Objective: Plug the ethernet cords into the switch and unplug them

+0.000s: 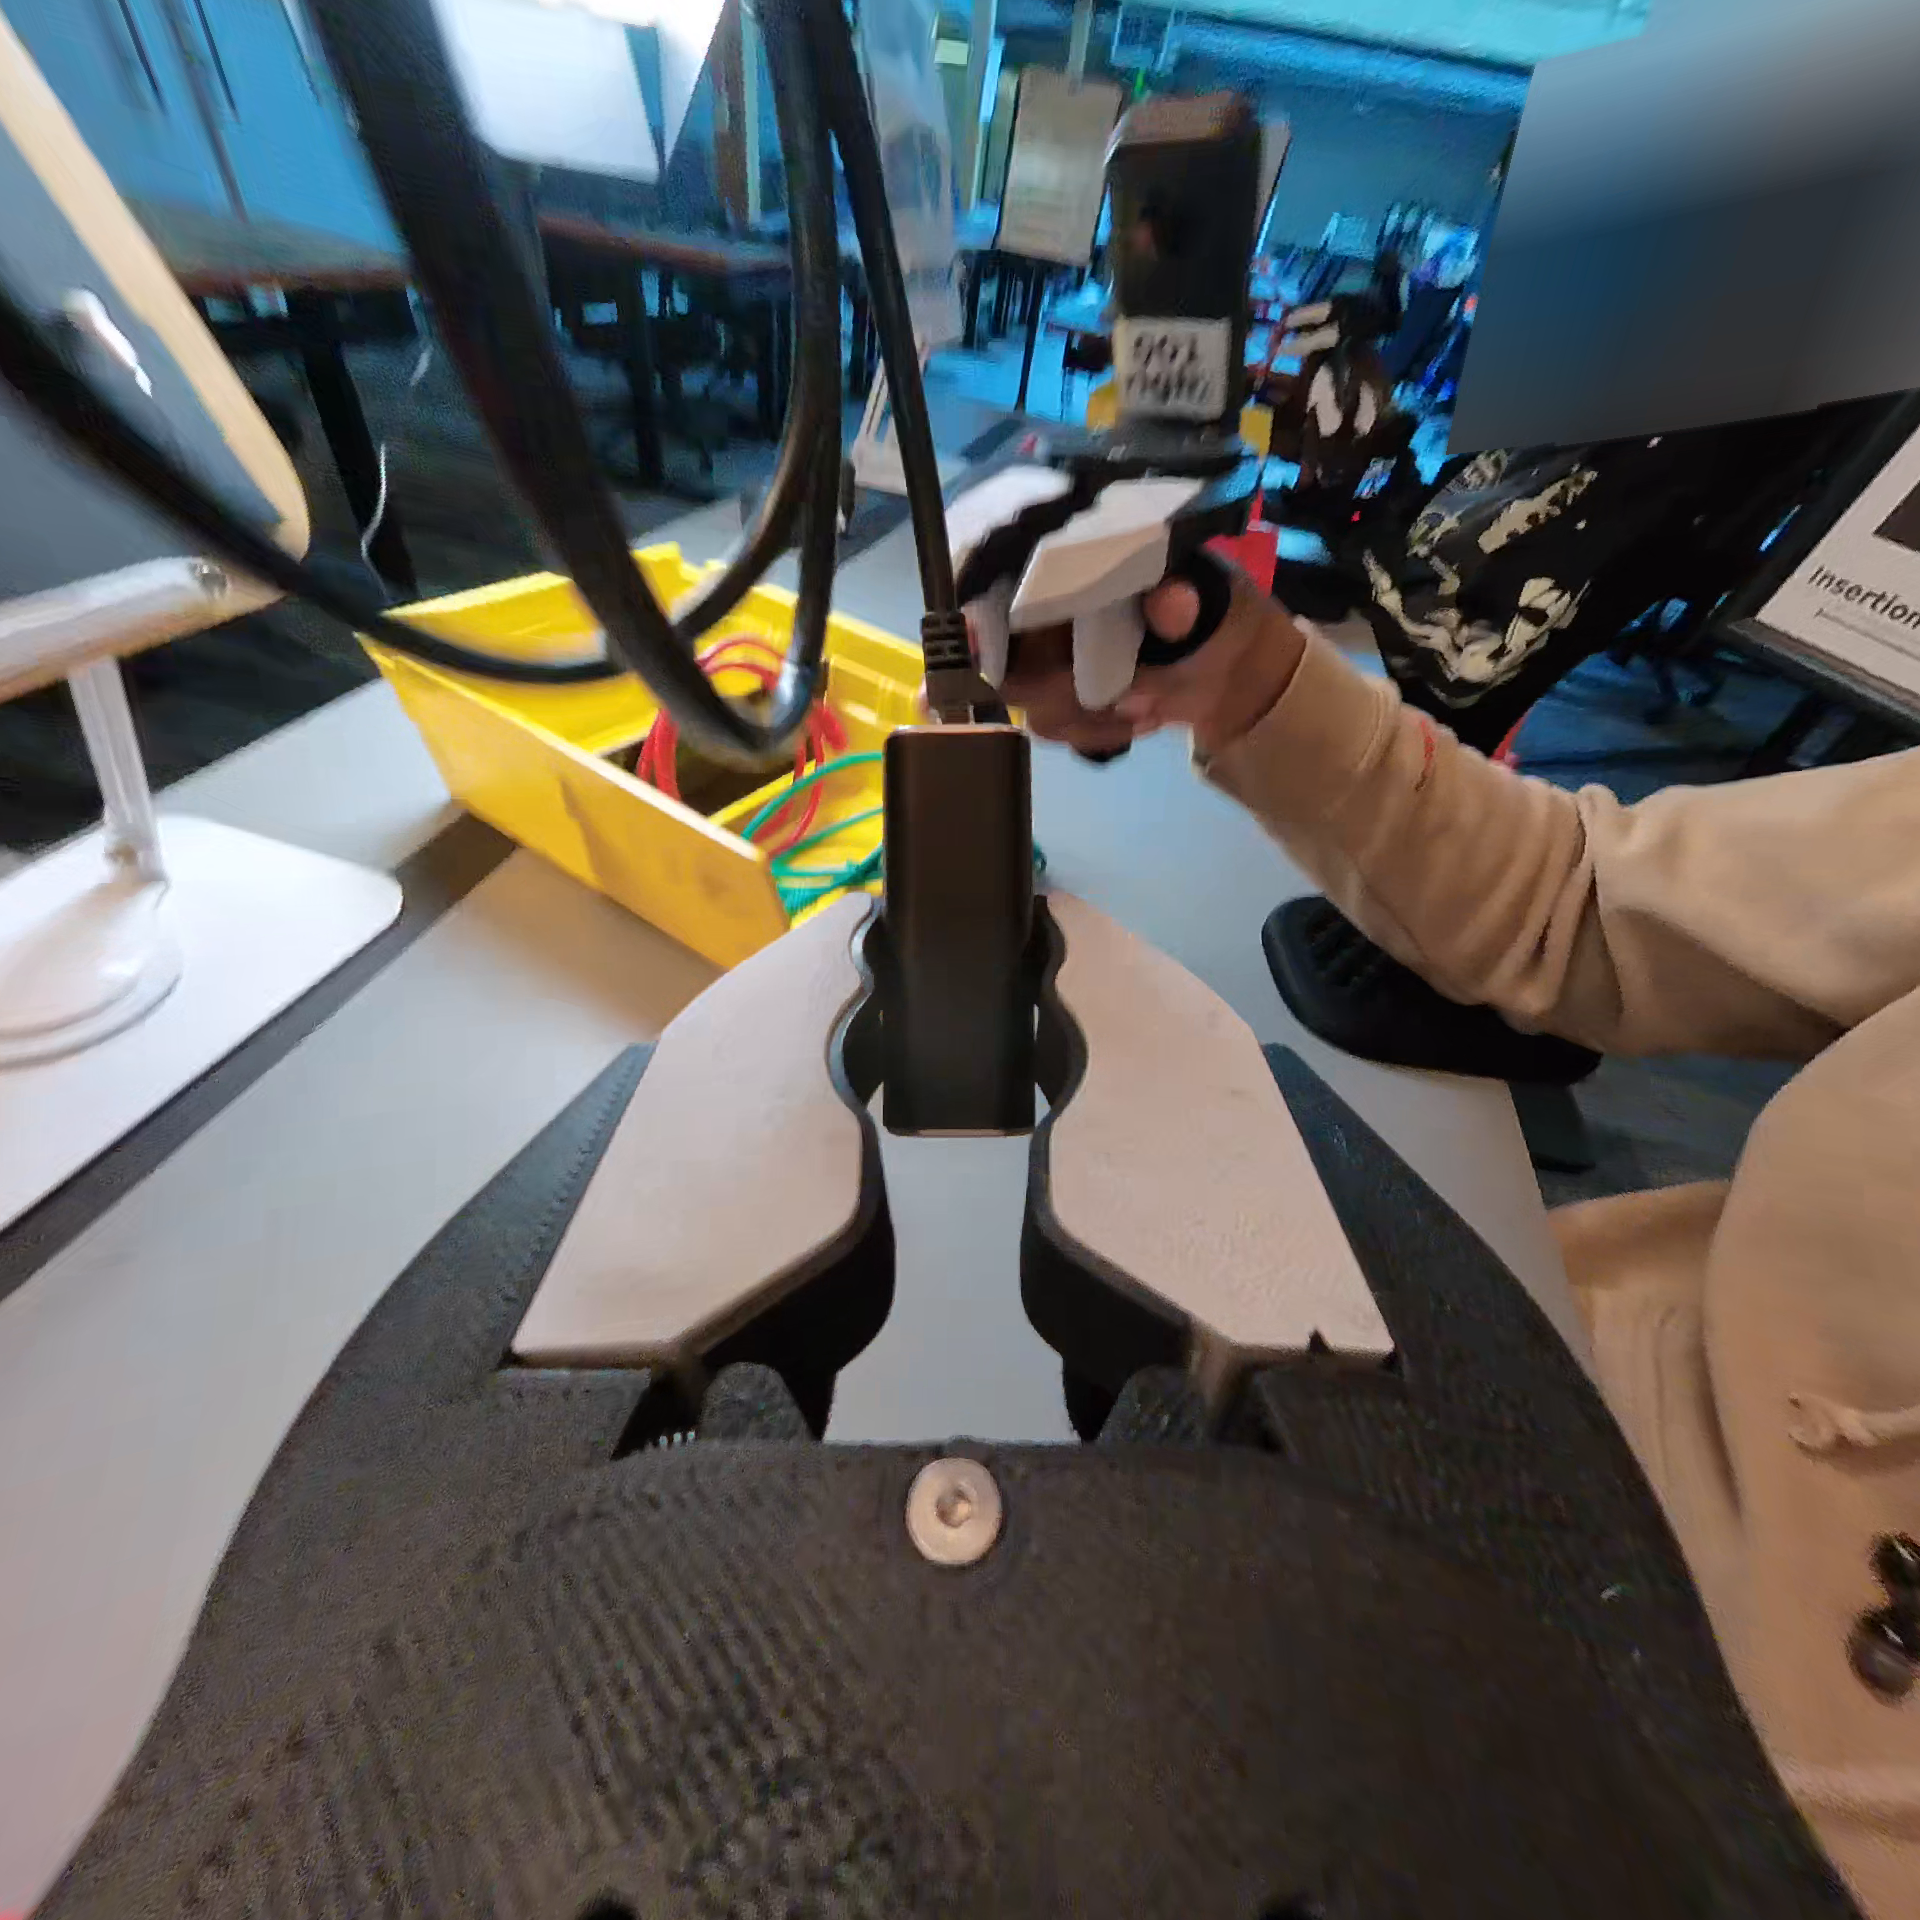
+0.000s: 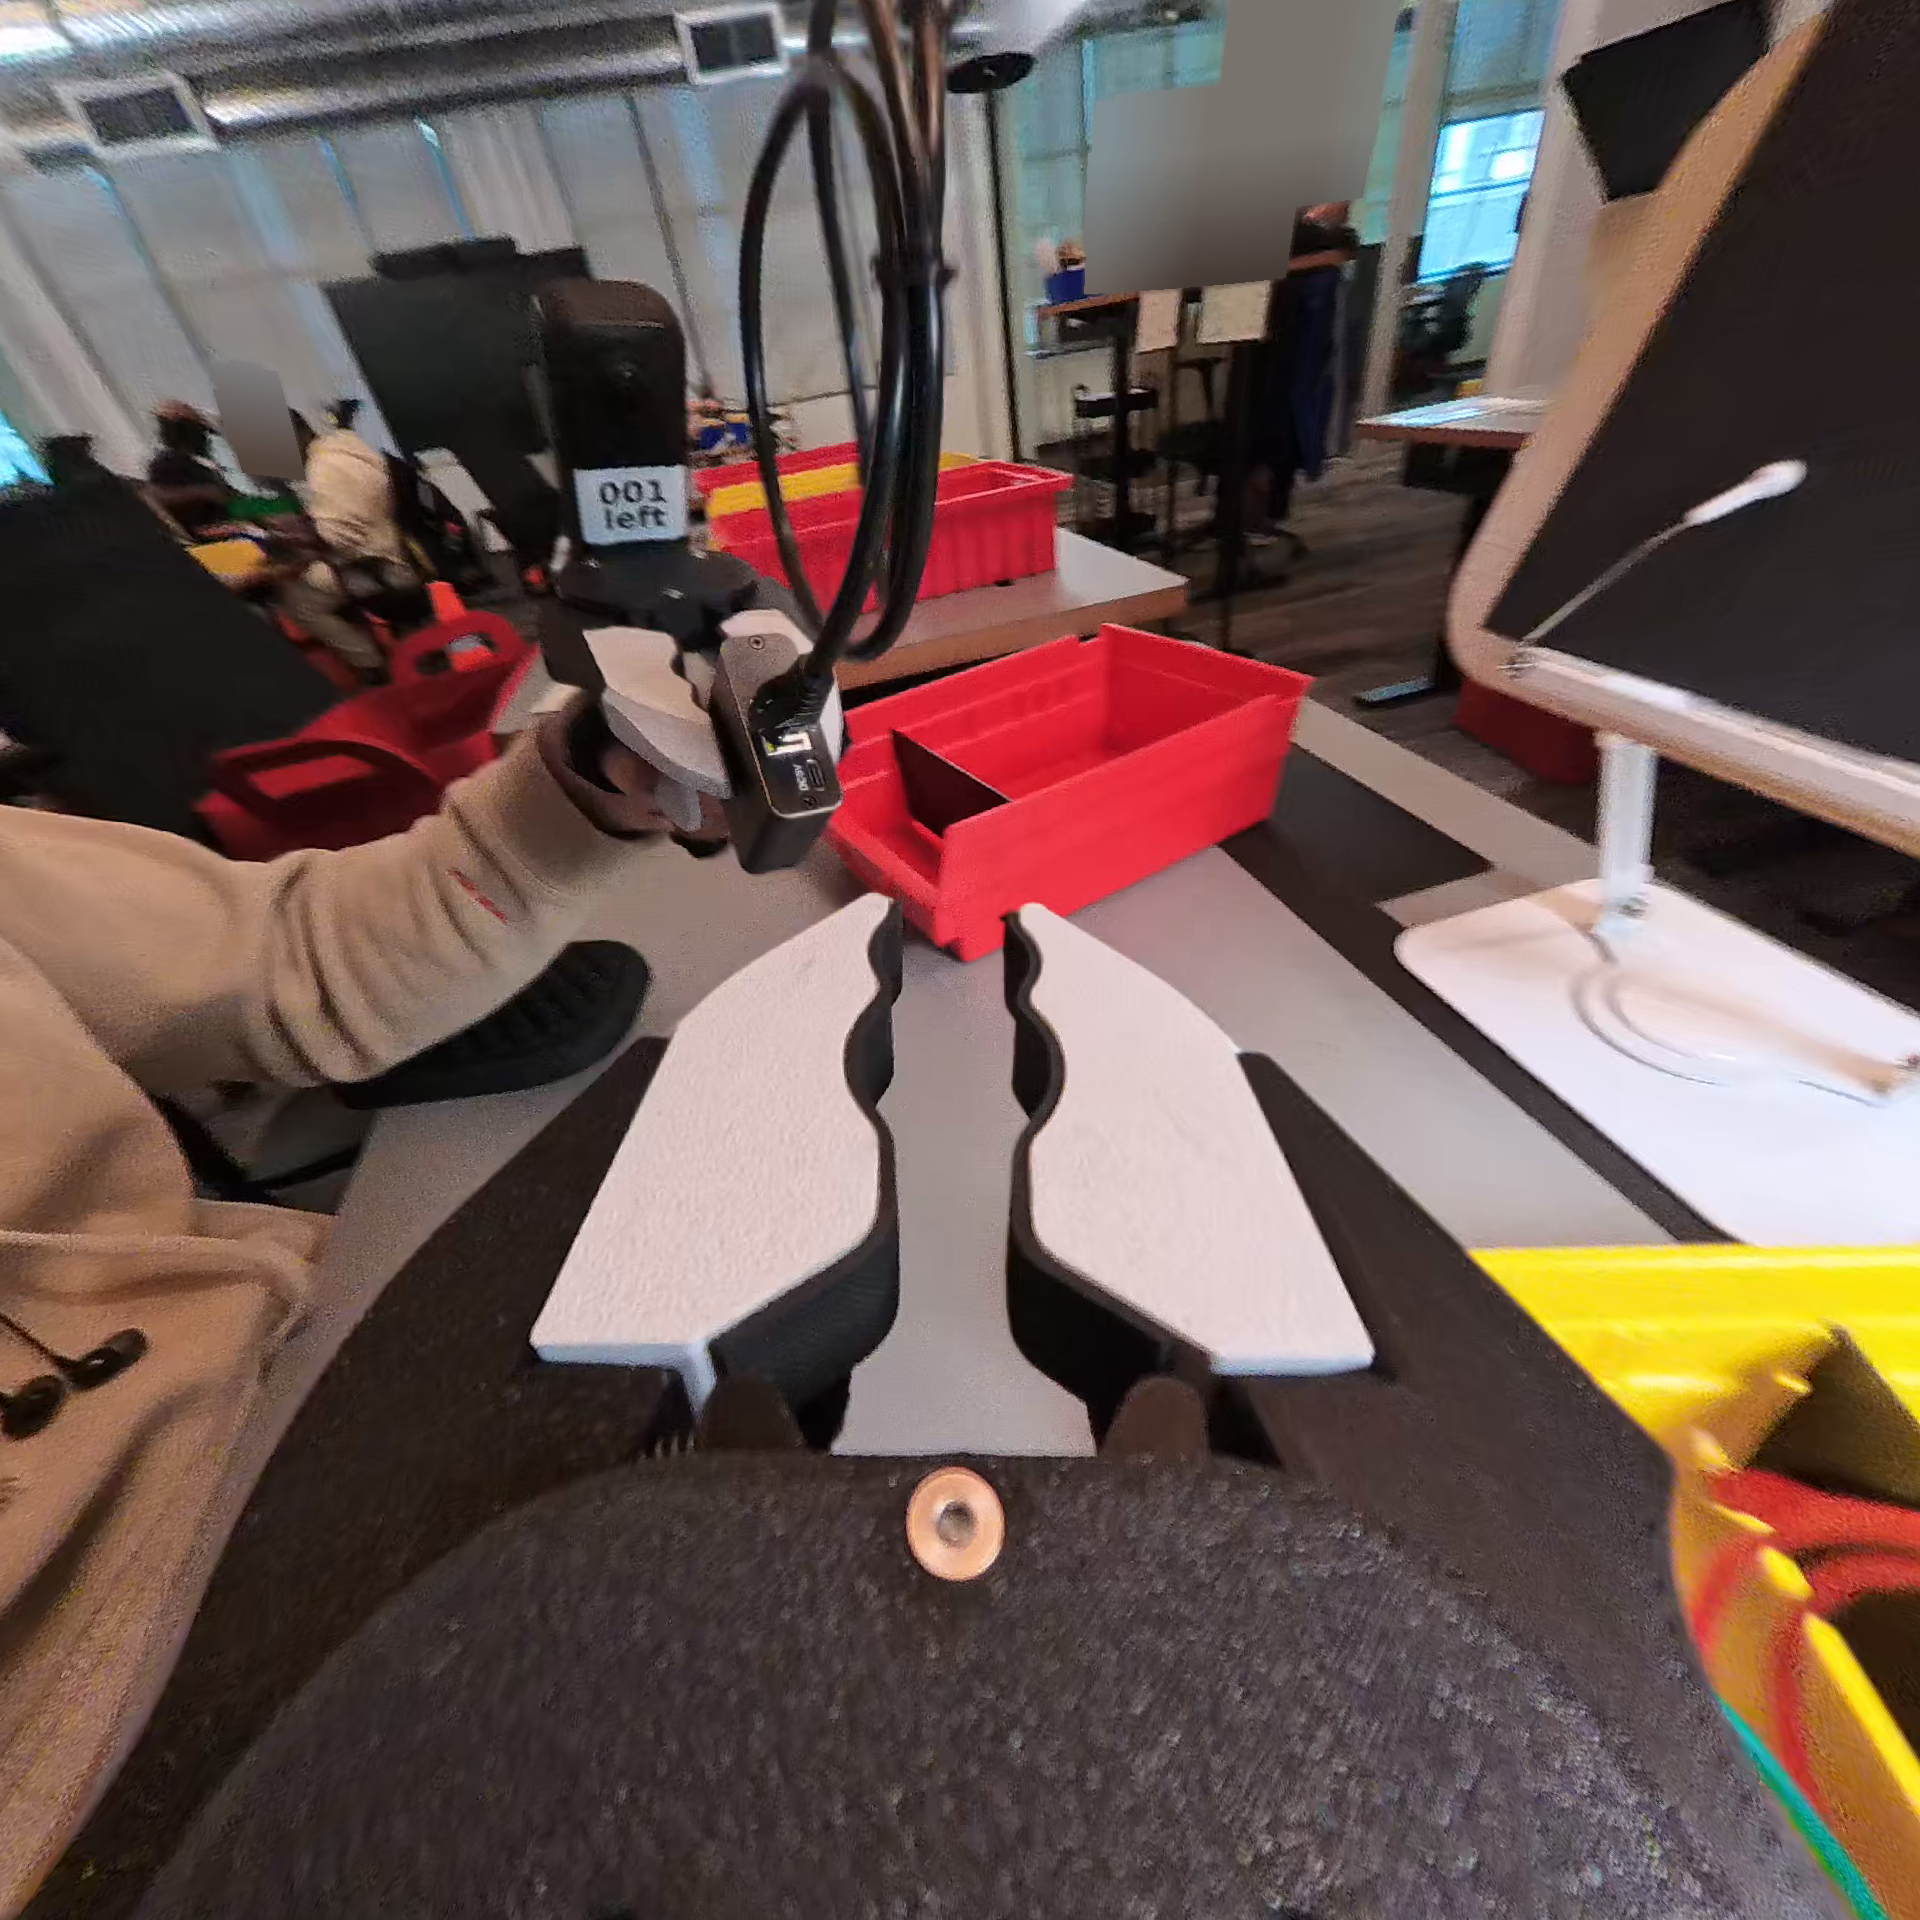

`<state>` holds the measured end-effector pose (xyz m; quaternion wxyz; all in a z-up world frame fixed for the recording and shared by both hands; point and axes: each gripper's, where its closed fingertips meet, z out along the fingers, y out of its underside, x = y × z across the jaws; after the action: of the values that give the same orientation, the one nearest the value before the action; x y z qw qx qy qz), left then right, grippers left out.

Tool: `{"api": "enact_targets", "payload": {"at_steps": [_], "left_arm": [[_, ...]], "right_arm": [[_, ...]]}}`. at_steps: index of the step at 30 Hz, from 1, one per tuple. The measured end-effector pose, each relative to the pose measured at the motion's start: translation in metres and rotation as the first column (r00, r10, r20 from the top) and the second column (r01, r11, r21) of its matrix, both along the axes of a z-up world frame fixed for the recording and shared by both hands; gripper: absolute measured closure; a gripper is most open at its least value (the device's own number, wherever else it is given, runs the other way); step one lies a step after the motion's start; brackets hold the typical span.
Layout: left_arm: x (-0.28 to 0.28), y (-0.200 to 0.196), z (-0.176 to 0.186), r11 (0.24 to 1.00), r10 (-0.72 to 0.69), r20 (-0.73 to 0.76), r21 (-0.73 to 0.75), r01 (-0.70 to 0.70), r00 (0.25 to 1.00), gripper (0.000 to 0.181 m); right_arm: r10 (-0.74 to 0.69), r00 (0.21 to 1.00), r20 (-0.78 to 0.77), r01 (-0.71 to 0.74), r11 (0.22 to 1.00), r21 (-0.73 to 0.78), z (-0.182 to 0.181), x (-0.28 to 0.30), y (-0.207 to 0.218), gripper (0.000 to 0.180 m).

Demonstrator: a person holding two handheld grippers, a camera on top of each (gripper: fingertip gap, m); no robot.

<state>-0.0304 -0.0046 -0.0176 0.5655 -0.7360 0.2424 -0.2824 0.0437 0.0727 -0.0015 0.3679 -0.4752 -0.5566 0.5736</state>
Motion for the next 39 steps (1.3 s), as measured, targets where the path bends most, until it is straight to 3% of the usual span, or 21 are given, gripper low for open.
{"api": "enact_targets", "payload": {"at_steps": [6,11,15,19,24,30,33,39], "left_arm": [[-0.031,-0.004,-0.033,0.984,0.047,-0.200,-0.162,-0.081,0.979,0.156],[-0.015,-0.005,-0.066,0.967,-0.021,-0.344,-0.245,-0.068,0.939,0.156],[0.000,-0.007,-0.080,0.958,-0.078,-0.384,-0.285,-0.038,0.920,0.156],[-0.003,-0.007,-0.074,0.959,-0.062,-0.360,-0.280,-0.044,0.931,0.155],[-0.007,-0.017,-0.067,0.953,-0.094,-0.319,-0.303,-0.007,0.943,0.156],[0.003,-0.023,-0.068,0.945,-0.150,-0.297,-0.324,0.049,0.943,0.156],[0.008,-0.026,-0.066,0.940,-0.175,-0.262,-0.331,0.082,0.949,0.156],[0.014,-0.030,-0.065,0.927,-0.213,-0.210,-0.351,0.129,0.954,0.156]], "right_arm": [[-0.011,1.000,-0.014,0.013,0.988,0.152,0.015,0.021,-0.002,0.157],[0.096,0.985,0.146,-0.143,0.923,0.357,-0.020,0.001,-0.049,0.154],[0.137,0.928,0.347,-0.283,0.863,0.418,-0.073,-0.020,-0.082,0.151],[0.169,0.931,0.324,-0.280,0.900,0.333,-0.092,-0.041,-0.086,0.153],[0.178,0.980,0.094,-0.187,0.977,0.099,-0.075,-0.060,-0.079,0.151],[0.285,0.958,-0.005,-0.284,0.950,-0.130,-0.069,-0.059,-0.088,0.148],[0.310,0.949,-0.051,-0.314,0.935,-0.164,-0.064,-0.056,-0.089,0.161],[0.342,0.937,-0.065,-0.348,0.923,-0.165,-0.062,-0.054,-0.096,0.162]]}}
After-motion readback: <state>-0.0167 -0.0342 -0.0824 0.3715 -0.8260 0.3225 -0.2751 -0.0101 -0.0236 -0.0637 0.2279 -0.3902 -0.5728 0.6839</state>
